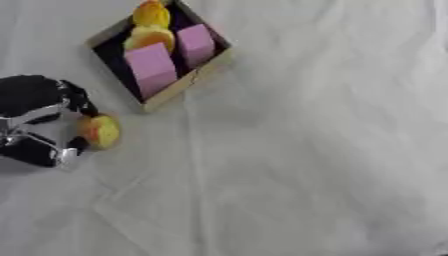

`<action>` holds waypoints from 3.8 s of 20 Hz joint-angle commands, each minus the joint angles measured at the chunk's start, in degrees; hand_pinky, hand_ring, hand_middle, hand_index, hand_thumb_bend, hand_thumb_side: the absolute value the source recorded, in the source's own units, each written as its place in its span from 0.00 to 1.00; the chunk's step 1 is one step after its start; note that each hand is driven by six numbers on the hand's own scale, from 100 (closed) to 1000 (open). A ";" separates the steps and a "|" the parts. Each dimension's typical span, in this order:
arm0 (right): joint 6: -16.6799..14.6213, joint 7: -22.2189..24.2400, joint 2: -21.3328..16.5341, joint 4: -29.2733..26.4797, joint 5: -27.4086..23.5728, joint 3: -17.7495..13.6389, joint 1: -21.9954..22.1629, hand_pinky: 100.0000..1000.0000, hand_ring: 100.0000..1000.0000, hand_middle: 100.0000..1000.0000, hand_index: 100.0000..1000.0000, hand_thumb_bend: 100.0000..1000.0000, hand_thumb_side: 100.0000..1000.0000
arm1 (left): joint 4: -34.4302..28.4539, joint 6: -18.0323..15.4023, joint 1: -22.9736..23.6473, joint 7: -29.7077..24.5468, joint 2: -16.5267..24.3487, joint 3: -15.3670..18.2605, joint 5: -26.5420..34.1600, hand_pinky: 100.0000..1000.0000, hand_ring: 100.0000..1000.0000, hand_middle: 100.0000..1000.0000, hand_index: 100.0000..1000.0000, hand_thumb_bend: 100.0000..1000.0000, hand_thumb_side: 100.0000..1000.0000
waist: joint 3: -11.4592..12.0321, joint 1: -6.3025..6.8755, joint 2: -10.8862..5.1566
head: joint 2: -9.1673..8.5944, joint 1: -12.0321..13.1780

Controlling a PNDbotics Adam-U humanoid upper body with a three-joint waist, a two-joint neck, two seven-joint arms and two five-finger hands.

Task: Pick up objects on the table and place them in the box.

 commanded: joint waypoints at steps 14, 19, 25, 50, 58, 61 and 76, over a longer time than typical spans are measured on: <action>-0.32 0.01 -1.76 -0.81 -0.57 -0.41 -1.01 1.00 0.98 0.63 0.77 0.00 0.40 | -9.97 -3.44 -10.23 9.13 -0.42 5.99 6.70 0.62 0.51 0.44 0.44 0.00 0.11 | 0.58 -0.32 -3.43 | 0.14 -0.91; -0.16 0.28 -1.69 -0.81 -0.52 -0.23 -1.10 1.00 0.98 0.63 0.77 0.00 0.40 | -1.16 -5.33 -17.14 9.89 -4.82 5.94 4.00 0.63 0.51 0.44 0.44 0.00 0.09 | 0.24 -0.09 -3.37 | 0.00 -0.96; 0.06 0.41 -1.49 -0.81 -0.43 -0.23 -1.14 1.00 0.98 0.63 0.77 0.00 0.40 | 15.22 -7.93 -21.72 14.46 -10.15 7.15 -4.59 0.64 0.52 0.45 0.45 0.00 0.10 | -0.12 0.07 -3.07 | -0.47 -0.97; 0.57 0.76 -0.58 -0.81 -0.49 -0.22 -1.57 1.00 0.99 0.62 0.77 0.00 0.40 | 37.63 -14.29 -23.21 19.29 -17.34 7.94 -13.73 0.82 0.78 0.74 0.89 0.26 0.05 | -0.79 -0.08 -2.44 | -0.94 -0.72; 0.71 0.76 -0.65 -0.81 -0.46 -0.22 -1.22 1.00 0.99 0.62 0.77 0.00 0.40 | 28.57 -10.12 -22.84 14.20 -15.74 9.66 -10.37 0.89 0.84 0.80 0.99 0.35 0.07 | -0.41 -0.19 -2.88 | -0.35 -1.58; 0.67 0.72 -0.72 -0.81 -0.56 -0.23 -1.15 1.00 0.99 0.62 0.77 0.00 0.40 | 23.93 -7.71 -22.41 13.48 -14.70 10.98 -7.50 0.87 0.81 0.78 0.94 0.16 0.00 | -0.19 -0.24 -3.16 | -0.28 -1.87; -1.01 -0.05 -1.06 -0.81 -1.73 -0.51 -1.28 1.00 0.98 0.62 0.77 0.00 0.41 | -8.43 2.97 -11.20 31.93 -8.15 19.11 17.13 0.71 0.61 0.51 0.72 0.00 0.25 | 1.31 -1.49 -5.10 | 0.58 -3.05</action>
